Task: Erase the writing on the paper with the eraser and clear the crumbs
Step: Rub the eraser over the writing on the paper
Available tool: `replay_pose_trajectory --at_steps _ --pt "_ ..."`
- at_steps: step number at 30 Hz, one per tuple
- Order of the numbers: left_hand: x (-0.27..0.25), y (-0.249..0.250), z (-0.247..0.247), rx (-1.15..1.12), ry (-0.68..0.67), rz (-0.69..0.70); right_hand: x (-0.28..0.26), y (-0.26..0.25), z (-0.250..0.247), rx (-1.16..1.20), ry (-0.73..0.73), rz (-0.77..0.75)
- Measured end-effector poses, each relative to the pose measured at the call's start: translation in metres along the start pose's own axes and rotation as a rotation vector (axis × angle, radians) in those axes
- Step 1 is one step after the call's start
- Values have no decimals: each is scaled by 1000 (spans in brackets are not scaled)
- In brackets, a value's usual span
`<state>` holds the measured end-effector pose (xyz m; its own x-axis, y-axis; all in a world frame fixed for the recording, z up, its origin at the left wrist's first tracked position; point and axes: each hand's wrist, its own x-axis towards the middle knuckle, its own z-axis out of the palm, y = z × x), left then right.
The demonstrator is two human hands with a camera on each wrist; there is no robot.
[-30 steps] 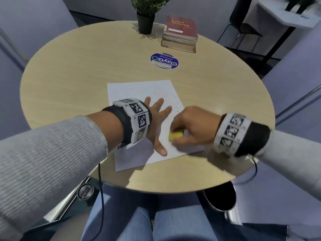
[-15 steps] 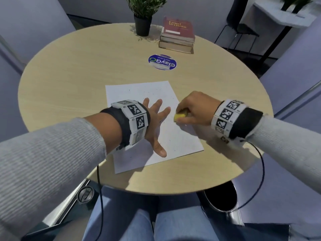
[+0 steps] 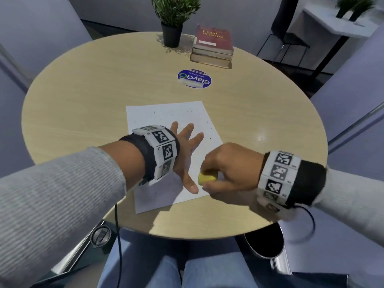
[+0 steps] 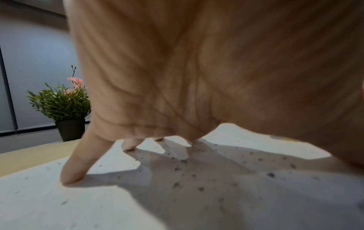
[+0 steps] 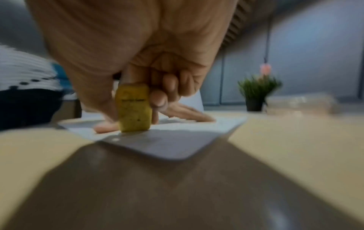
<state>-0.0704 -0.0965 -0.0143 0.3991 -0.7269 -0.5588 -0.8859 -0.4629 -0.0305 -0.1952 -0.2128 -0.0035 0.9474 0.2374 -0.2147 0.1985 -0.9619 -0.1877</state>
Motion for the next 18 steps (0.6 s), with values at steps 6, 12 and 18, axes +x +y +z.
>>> replay_pose_trajectory --at_steps 6,12,18 --pt "9 -1 12 -47 89 13 15 46 -20 -94 135 212" --pt "1 2 2 -39 12 -11 3 -1 -9 -51 -75 7" --pt "0 1 1 -71 -16 6 9 15 -11 -108 62 70"
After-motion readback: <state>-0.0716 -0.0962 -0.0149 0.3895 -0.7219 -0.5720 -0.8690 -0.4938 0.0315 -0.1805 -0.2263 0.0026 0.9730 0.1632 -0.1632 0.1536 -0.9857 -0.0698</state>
